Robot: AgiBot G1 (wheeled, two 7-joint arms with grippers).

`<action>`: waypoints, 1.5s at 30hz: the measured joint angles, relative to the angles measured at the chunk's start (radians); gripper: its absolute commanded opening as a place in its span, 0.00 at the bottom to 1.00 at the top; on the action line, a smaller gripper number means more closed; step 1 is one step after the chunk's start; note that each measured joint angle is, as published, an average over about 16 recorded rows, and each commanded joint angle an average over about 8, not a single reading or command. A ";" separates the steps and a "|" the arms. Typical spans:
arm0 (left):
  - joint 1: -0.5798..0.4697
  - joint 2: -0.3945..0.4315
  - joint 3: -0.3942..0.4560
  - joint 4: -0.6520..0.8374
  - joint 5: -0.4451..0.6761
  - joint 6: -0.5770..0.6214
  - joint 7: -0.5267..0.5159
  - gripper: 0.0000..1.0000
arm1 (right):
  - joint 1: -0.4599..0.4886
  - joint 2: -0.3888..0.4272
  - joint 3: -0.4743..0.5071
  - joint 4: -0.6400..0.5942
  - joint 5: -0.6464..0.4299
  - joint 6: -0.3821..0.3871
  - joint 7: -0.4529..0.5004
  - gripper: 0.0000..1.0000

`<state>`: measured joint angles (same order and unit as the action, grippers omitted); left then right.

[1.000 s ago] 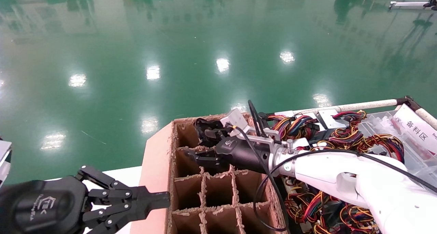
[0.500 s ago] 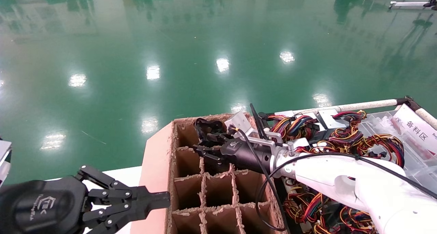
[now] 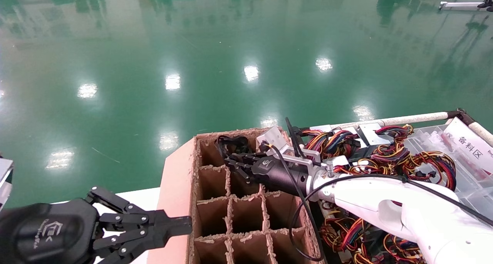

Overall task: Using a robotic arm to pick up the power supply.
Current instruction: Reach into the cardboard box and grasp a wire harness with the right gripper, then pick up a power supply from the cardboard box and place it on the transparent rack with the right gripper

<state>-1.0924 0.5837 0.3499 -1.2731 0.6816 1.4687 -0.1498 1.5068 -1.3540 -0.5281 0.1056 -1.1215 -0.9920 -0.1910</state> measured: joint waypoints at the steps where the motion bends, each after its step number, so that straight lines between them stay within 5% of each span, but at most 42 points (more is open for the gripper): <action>1: 0.000 0.000 0.000 0.000 0.000 0.000 0.000 0.00 | 0.000 0.000 0.000 -0.001 0.003 0.001 0.000 0.00; 4: 0.000 0.000 0.000 0.000 0.000 0.000 0.000 0.00 | -0.001 0.001 0.002 -0.005 0.014 0.006 0.000 0.00; 6: 0.000 0.000 0.000 0.000 0.000 0.000 0.000 0.09 | -0.001 0.002 0.004 -0.008 0.022 0.007 -0.001 0.00; 12: 0.000 0.000 0.000 0.000 0.000 0.000 0.000 0.83 | 0.000 0.004 0.014 -0.018 0.050 0.013 -0.002 0.00; 14: 0.000 0.000 0.000 0.000 0.000 0.000 0.000 1.00 | 0.001 0.005 0.018 -0.022 0.060 0.015 -0.003 0.00; 30: 0.000 0.000 0.000 0.000 0.000 0.000 0.000 1.00 | 0.047 0.026 0.076 -0.052 0.157 -0.019 -0.019 0.00; 45: 0.000 0.000 0.001 0.000 -0.001 0.000 0.000 1.00 | 0.134 0.104 0.144 -0.050 0.259 -0.244 -0.012 0.00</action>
<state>-1.0926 0.5835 0.3506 -1.2731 0.6811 1.4684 -0.1494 1.6413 -1.2504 -0.3839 0.0553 -0.8627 -1.2365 -0.2030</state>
